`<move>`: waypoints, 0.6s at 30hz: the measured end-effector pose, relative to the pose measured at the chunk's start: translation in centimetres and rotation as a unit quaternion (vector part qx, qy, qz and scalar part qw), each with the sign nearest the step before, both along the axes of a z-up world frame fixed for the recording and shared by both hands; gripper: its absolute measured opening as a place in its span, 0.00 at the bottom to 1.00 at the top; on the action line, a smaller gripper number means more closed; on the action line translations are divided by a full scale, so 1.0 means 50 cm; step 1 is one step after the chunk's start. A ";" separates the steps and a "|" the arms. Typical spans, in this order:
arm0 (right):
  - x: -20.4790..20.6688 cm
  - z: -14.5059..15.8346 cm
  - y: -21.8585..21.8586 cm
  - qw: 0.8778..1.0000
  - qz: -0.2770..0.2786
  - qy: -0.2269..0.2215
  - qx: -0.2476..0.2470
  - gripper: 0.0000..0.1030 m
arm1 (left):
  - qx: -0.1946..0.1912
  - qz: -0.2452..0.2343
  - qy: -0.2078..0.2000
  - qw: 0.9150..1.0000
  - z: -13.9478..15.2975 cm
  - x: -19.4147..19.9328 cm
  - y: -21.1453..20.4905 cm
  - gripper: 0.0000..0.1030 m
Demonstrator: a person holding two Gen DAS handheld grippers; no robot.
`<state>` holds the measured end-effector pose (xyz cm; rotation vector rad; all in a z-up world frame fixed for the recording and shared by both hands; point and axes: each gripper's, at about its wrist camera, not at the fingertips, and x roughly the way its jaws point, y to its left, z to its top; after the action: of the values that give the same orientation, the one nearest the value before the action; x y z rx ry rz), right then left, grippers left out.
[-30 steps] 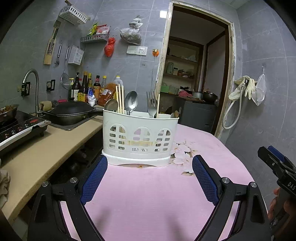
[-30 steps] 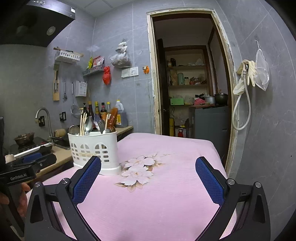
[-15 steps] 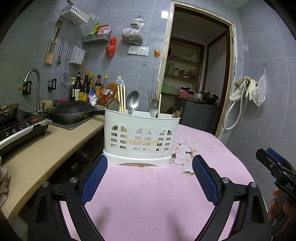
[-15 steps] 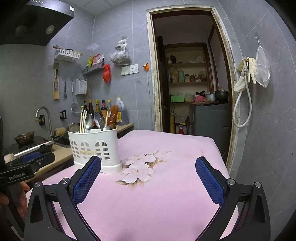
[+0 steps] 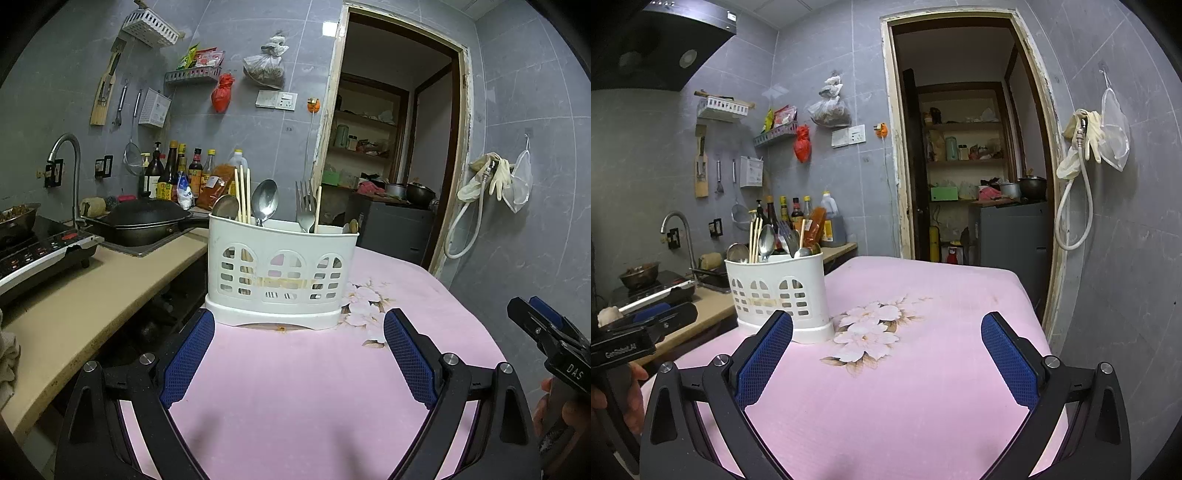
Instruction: Organize utensils
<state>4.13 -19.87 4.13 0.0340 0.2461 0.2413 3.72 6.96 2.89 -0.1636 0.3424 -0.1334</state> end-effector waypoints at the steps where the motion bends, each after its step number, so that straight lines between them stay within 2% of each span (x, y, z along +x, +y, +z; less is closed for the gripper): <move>1: 0.000 -0.001 -0.001 1.000 0.000 0.000 0.001 1.00 | -0.001 0.000 0.000 1.000 0.000 0.000 0.000 0.87; 18: 0.002 -0.005 -0.005 1.000 -0.001 0.005 0.002 1.00 | 0.000 0.000 0.005 1.000 -0.002 0.001 -0.002 0.87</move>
<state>4.24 -20.11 3.87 0.0398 0.2550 0.2402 3.79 6.88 2.79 -0.1650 0.3520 -0.1325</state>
